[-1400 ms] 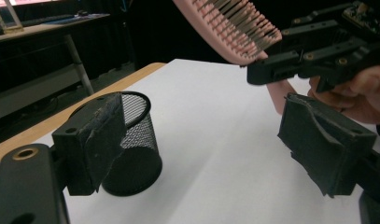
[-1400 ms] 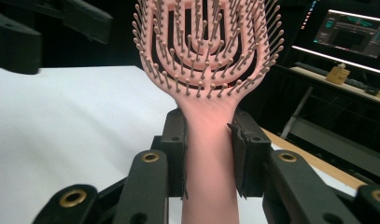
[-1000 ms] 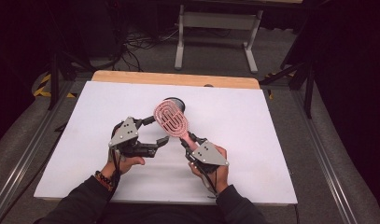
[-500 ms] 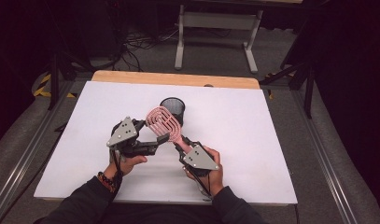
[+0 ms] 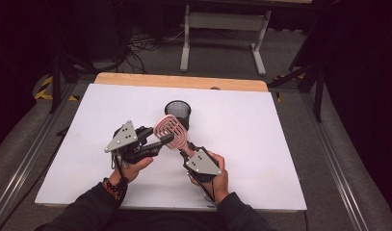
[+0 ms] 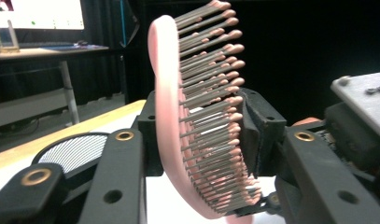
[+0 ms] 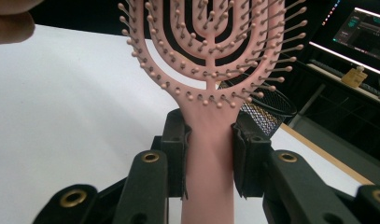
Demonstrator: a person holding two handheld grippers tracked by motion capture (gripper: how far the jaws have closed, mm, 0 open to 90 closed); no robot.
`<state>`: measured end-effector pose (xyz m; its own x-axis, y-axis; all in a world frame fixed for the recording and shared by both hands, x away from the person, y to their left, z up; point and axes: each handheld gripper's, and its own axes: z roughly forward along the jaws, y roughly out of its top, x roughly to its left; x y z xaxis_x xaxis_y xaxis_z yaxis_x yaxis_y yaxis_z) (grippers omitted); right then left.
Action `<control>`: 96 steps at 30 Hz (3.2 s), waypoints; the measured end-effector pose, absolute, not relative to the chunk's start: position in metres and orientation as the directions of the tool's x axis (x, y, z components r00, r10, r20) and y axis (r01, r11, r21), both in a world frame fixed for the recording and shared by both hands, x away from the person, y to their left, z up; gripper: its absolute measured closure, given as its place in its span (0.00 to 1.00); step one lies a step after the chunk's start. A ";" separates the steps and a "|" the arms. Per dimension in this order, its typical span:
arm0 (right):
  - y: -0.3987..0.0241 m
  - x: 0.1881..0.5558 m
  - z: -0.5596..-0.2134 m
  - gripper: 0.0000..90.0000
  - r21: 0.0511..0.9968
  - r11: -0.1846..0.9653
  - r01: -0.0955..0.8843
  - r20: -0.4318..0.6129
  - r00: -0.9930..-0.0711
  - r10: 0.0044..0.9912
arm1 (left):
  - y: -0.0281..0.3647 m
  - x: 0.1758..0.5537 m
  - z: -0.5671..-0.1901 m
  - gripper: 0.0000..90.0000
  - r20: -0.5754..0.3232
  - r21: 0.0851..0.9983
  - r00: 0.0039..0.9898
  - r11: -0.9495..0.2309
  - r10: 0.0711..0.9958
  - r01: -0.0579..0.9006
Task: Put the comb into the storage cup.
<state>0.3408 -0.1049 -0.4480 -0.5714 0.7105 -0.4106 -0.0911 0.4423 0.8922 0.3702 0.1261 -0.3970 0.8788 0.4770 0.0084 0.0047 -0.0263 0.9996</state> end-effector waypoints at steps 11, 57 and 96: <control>-0.110 0.343 -0.447 0.70 0.901 0.428 -0.074 -0.392 -0.563 0.728 | 0.118 0.371 -0.387 0.70 0.045 0.999 0.898 -0.036 0.438 -0.033; -0.176 0.340 -0.436 0.23 0.928 0.366 -0.066 -0.330 -0.602 0.727 | 0.169 0.370 -0.366 0.70 0.135 0.990 0.847 -0.103 0.514 -0.095; -0.234 0.324 -0.439 0.14 0.934 0.356 -0.037 -0.322 -0.522 0.790 | 0.170 0.390 -0.297 0.70 0.202 0.979 0.804 -0.088 0.560 -0.185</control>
<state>0.3244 -0.2338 -0.4394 -0.5217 0.7900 -0.3221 -0.0372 0.3561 0.9337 0.3905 0.1697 -0.2969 0.8036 0.5598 0.2020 -0.1850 -0.0876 0.9788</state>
